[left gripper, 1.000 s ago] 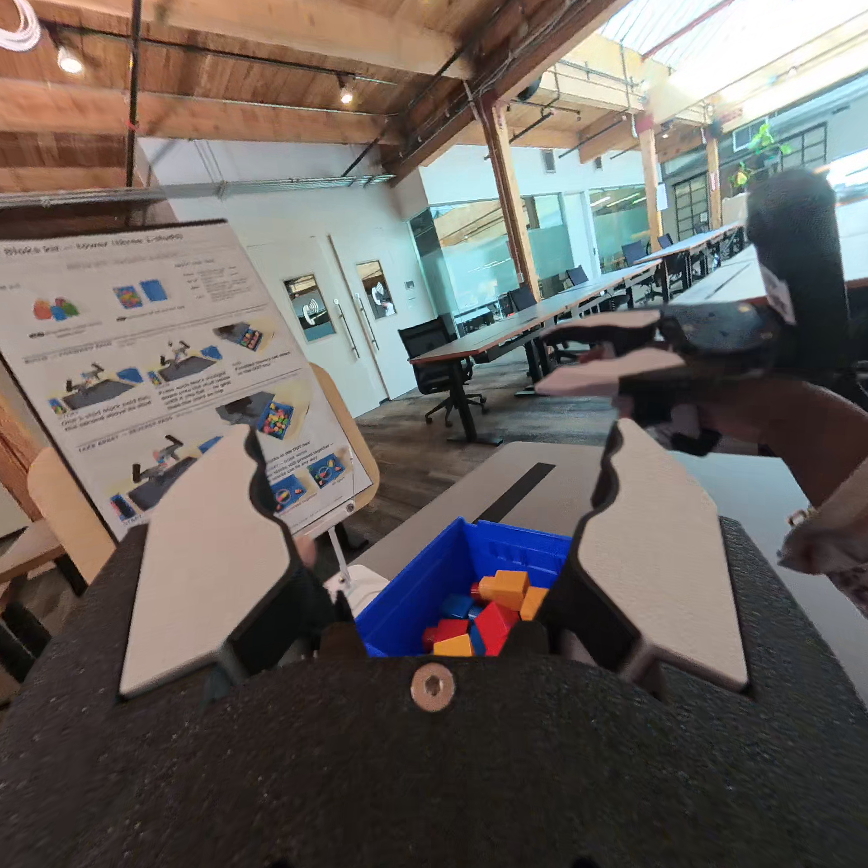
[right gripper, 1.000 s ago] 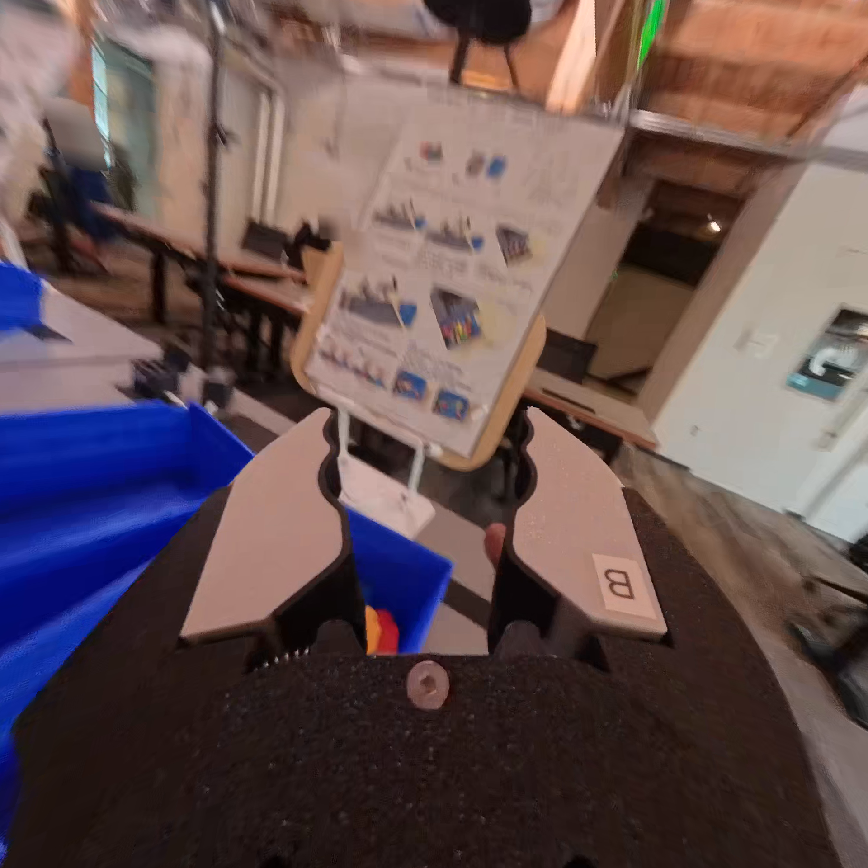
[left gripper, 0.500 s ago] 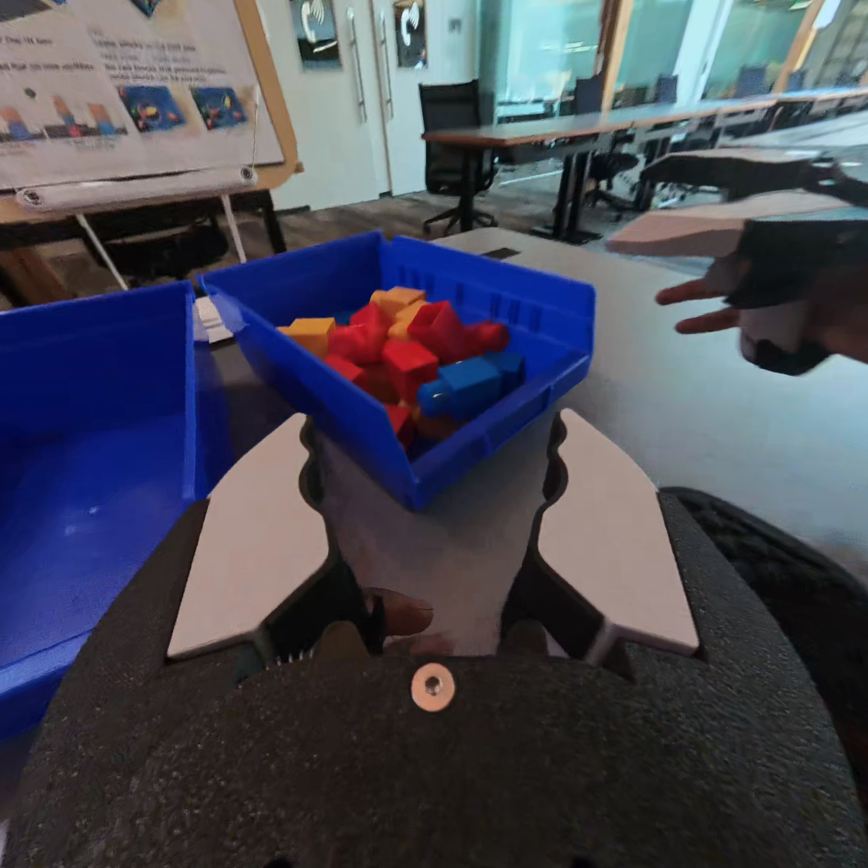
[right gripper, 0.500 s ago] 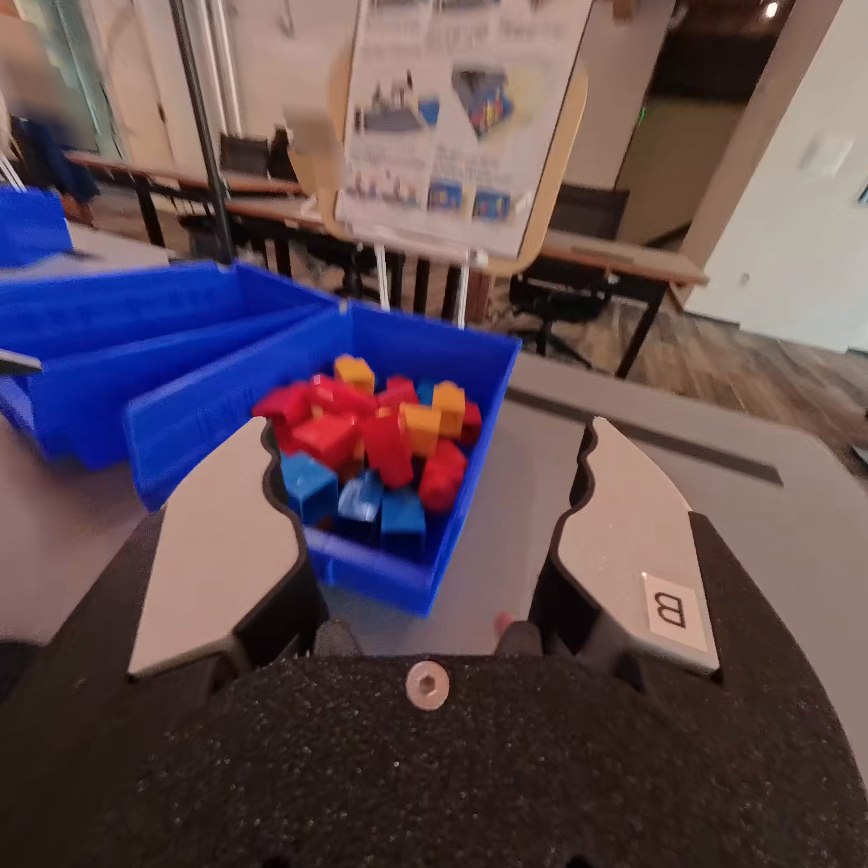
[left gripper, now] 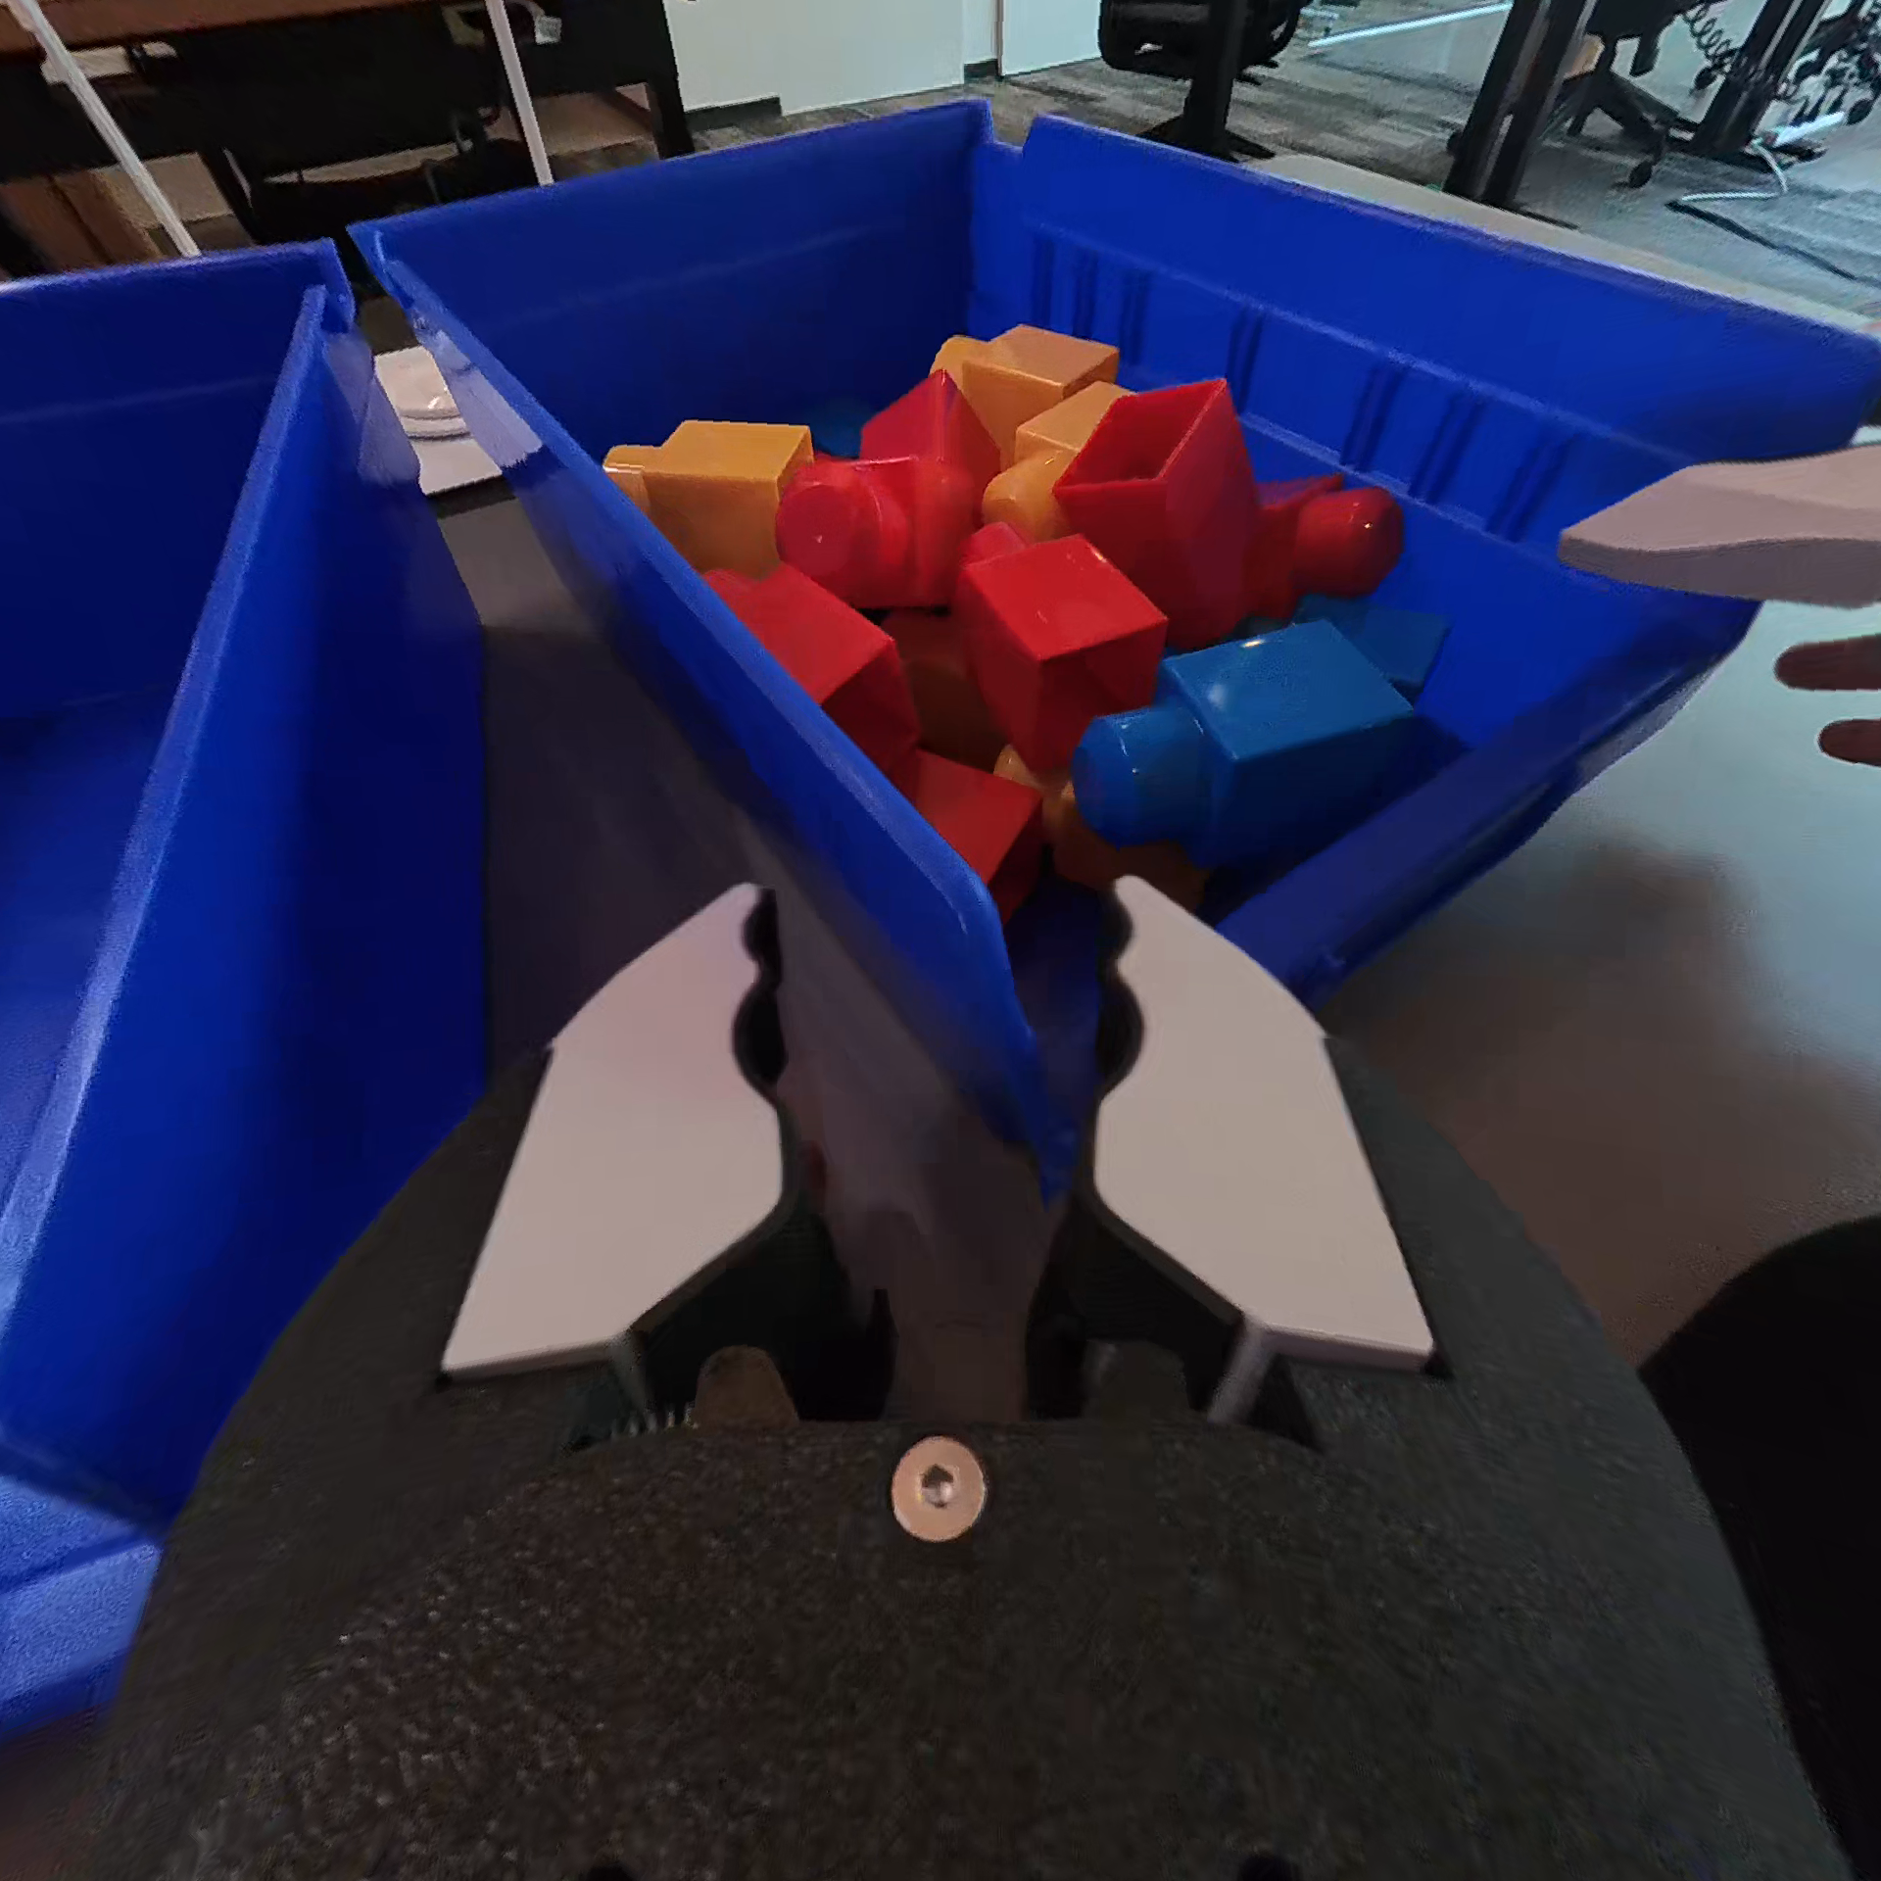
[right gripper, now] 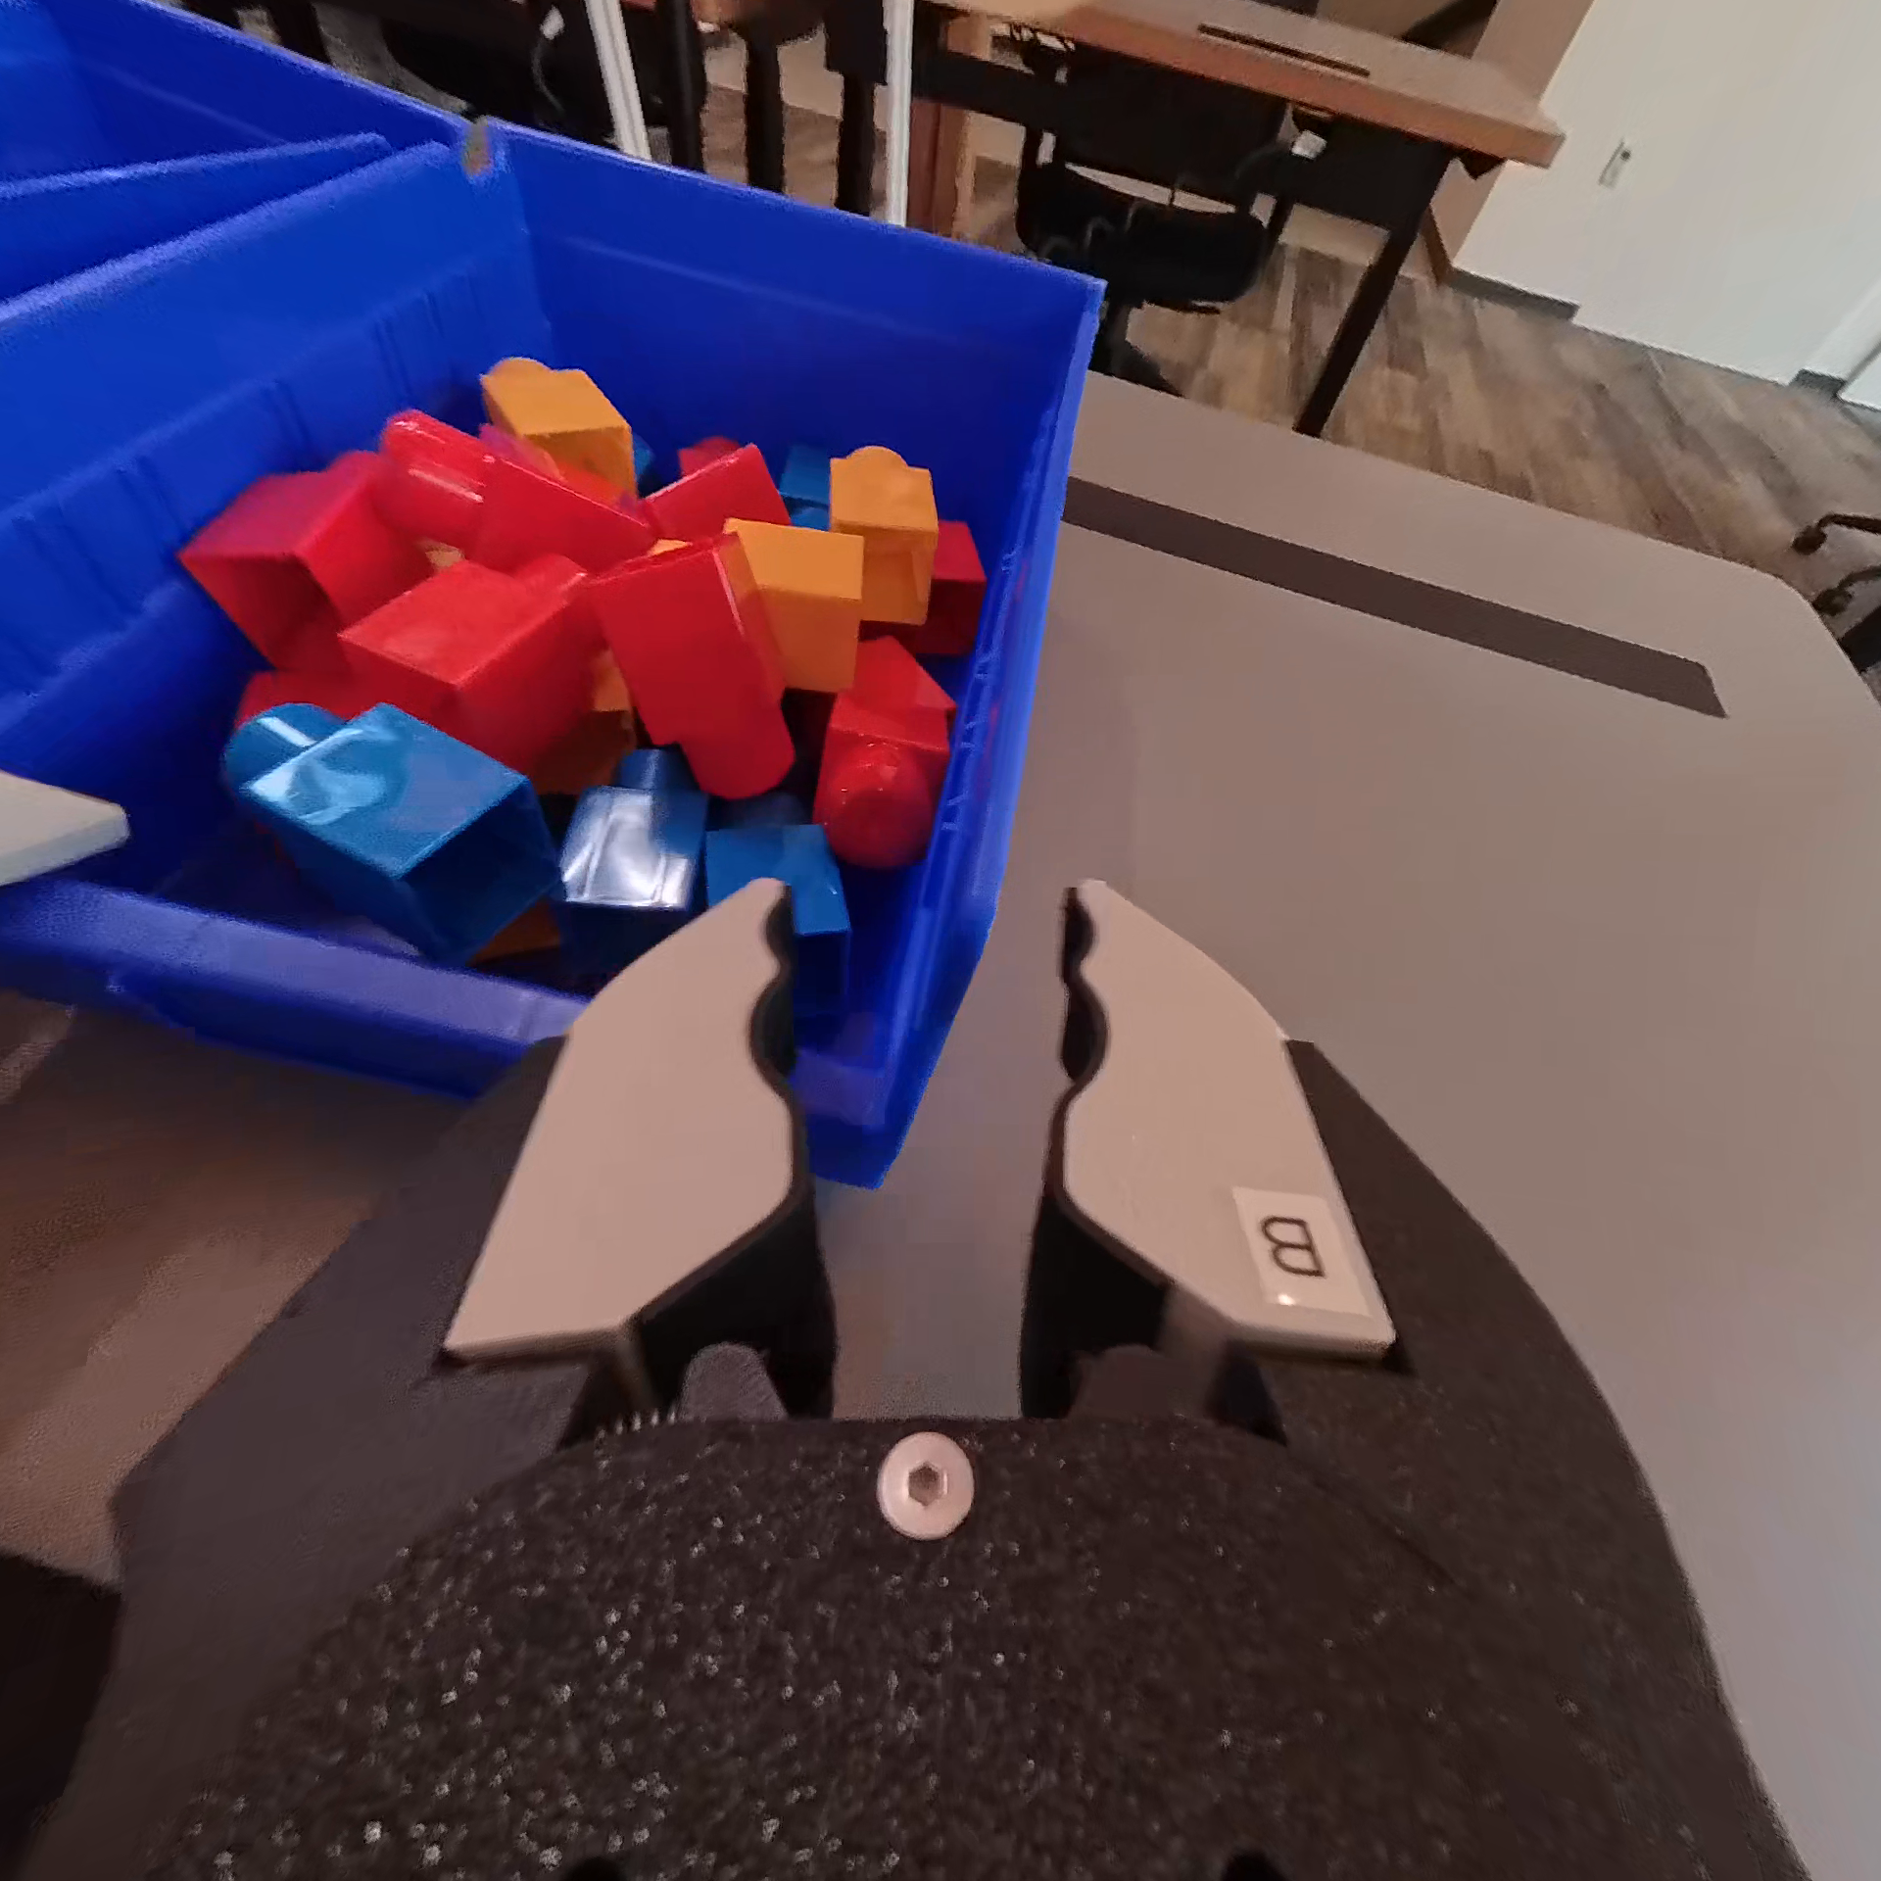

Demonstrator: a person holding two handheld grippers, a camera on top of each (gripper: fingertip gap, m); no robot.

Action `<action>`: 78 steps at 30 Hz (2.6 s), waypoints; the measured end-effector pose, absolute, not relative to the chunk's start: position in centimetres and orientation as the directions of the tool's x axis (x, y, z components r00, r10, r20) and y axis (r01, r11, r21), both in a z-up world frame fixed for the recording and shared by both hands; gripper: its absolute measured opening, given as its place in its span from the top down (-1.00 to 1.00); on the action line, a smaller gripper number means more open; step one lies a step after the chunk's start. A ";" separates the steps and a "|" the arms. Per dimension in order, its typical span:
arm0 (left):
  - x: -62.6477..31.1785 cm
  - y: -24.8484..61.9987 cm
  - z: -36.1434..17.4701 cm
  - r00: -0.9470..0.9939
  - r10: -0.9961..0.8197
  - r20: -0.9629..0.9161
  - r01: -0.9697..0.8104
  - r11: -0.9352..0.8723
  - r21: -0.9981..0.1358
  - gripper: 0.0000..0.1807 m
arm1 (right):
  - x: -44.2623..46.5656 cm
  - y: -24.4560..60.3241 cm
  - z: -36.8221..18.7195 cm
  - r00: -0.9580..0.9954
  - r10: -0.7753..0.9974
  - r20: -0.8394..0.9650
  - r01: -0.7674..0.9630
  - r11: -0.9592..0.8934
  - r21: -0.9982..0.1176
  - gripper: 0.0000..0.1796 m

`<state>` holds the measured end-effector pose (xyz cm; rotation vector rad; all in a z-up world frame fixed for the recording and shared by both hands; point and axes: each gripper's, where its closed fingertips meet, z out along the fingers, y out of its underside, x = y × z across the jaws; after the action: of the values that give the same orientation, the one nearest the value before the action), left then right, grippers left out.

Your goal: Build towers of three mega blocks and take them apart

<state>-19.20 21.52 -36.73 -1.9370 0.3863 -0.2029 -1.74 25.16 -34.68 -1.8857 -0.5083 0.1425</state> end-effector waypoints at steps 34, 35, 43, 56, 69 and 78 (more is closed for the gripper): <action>-40.3 11.5 -20.5 0.934 -0.047 -0.355 -0.358 -0.087 -0.930 0.82 | -22.7 16.7 -15.4 0.793 0.307 0.526 0.378 0.429 -0.821 0.94; -42.0 10.5 -20.5 0.930 -0.021 -0.366 -0.366 -0.105 -0.925 0.81 | -24.6 16.3 -15.6 0.783 0.331 0.526 0.367 0.438 -0.821 0.93; -52.2 1.1 -22.3 0.886 0.113 -0.450 -0.400 -0.308 -0.863 0.81 | -36.6 11.0 -19.5 0.671 0.540 0.508 0.270 0.459 -0.846 0.92; -56.5 -6.5 -24.8 0.849 0.187 -0.495 -0.358 -0.486 -0.797 0.80 | -42.5 5.6 -23.6 0.495 0.716 0.492 0.237 0.434 -0.870 0.89; -58.1 -2.5 -35.0 0.874 0.152 -0.462 -0.293 -0.593 -0.750 0.75 | -42.3 8.7 -32.6 0.370 0.742 0.559 0.566 0.297 -0.769 0.82; -56.7 -1.0 -26.9 0.644 0.177 -0.744 -0.618 -0.454 -0.642 0.47 | -35.6 12.7 -27.7 0.571 0.760 0.310 0.351 0.116 -0.929 0.16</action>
<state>-56.70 -1.01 -26.87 -1.8245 0.3526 0.9566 -35.58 12.74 -27.72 -1.4855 -0.9966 0.3878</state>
